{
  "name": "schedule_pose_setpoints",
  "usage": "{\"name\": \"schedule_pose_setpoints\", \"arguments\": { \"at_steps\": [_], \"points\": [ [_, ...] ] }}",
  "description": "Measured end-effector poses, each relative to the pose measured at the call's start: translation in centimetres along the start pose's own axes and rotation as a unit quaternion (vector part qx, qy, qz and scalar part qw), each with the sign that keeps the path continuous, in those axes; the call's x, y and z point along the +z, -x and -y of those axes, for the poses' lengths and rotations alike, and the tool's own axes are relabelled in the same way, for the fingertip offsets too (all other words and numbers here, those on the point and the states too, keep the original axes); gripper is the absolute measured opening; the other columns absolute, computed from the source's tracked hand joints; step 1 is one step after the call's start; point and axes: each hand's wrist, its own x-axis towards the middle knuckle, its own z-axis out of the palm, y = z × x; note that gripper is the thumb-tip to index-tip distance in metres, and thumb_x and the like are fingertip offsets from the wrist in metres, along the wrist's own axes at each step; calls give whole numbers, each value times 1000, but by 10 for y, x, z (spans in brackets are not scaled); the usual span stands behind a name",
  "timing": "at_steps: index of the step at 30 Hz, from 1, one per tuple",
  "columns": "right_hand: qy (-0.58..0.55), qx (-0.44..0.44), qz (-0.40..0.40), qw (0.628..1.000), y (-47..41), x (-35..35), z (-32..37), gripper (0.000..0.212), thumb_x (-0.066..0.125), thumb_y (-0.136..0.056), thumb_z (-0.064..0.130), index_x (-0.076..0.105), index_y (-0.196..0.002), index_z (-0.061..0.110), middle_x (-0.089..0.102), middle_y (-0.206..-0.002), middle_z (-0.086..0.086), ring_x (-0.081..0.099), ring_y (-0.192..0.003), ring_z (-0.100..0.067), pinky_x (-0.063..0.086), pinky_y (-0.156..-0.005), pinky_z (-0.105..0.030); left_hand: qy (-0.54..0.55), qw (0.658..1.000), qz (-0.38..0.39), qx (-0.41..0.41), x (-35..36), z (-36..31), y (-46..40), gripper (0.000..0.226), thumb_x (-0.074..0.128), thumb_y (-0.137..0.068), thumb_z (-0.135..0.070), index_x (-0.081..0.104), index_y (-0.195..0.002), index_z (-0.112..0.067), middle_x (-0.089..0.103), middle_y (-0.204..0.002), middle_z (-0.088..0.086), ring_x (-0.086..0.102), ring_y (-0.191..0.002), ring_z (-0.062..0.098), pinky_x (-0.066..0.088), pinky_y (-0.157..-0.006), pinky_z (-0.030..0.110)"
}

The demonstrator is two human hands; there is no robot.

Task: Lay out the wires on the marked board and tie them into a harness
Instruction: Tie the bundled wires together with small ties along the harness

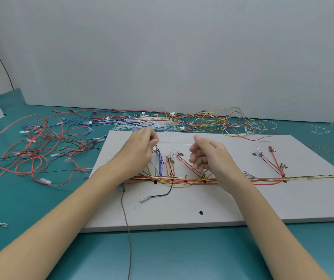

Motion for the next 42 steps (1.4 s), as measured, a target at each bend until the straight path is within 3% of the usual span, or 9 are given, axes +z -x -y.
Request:
{"name": "schedule_pose_setpoints", "arguments": {
  "at_steps": [4, 8, 12, 17, 22, 28, 32, 36, 42],
  "points": [
    [0, 15, 1, 1000, 1, 2, -1, 32, 39, -103, 19, 48, -74, 10, 54, -58, -7, 52, -46, -18, 36, -47, -27, 13, 1000, 10, 3, 1, -1, 1, 14, 42, -100, -9, 48, -89, -16, 47, -86, -9, 43, -85, 17, 34, -71, 27],
    [22, 22, -10, 999, 0, 2, 0, 31, 37, -102, 16, 47, -73, 10, 53, -56, -6, 51, -46, -18, 35, -49, -29, 94, 995, 15, -25, -2, -3, 2, 14, 47, -99, -9, 53, -89, -17, 54, -81, -8, 47, -71, -1, 37, -63, 10],
    [21, 17, -25, 999, -1, 2, -1, 30, 39, -100, 15, 50, -73, 9, 54, -58, -6, 51, -45, -16, 34, -48, -28, 128, 990, 12, -55, -2, -3, 2, 18, 53, -97, -9, 58, -86, -22, 59, -79, -8, 50, -66, -4, 40, -62, 11],
    [38, -1, -46, 998, -1, 4, -3, 29, 42, -100, 13, 55, -74, 7, 55, -61, -8, 49, -46, -15, 37, -46, -25, 114, 992, -18, -60, -1, -3, 2, 14, 56, -95, -6, 64, -88, -15, 61, -74, -10, 52, -61, -7, 38, -57, 7],
    [19, -8, -63, 998, -2, 6, -4, 29, 44, -99, 12, 57, -74, 5, 59, -66, -9, 53, -55, -18, 42, -48, -23, 126, 988, -56, -75, -1, -7, 3, 11, 57, -95, -9, 66, -90, -12, 64, -76, -5, 53, -62, -2, 40, -57, 8],
    [-62, -12, -119, 991, -5, -6, 0, 26, 45, -92, 8, 59, -70, 6, 61, -62, -7, 56, -52, -17, 46, -48, -23, 305, 939, -1, -159, -7, -12, 2, 18, 62, -91, -3, 69, -79, -15, 67, -67, -1, 61, -60, 7, 53, -58, 16],
    [-145, 8, -180, 973, -7, -16, 2, 23, 46, -88, 10, 58, -69, 8, 60, -59, -6, 54, -49, -17, 45, -46, -23, 354, 917, -21, -185, -9, -11, -1, 17, 64, -89, -1, 70, -79, -13, 69, -74, 5, 64, -64, 10, 58, -67, 20],
    [-159, 18, -211, 964, -9, -22, 2, 22, 46, -89, 13, 59, -71, 8, 60, -60, -4, 53, -46, -14, 43, -44, -22, 352, 907, -85, -213, -14, 1, -13, 14, 67, -88, -2, 70, -80, -14, 70, -78, 4, 65, -71, 12, 58, -68, 19],
    [-105, 15, -176, 979, -8, -16, 0, 23, 49, -90, 12, 67, -76, 7, 61, -62, -4, 51, -46, -12, 42, -43, -20, 332, 888, -107, -300, -19, 32, -43, 3, 75, -83, -8, 73, -84, -10, 72, -85, 9, 69, -82, 21, 58, -70, 24]
  ]
}}
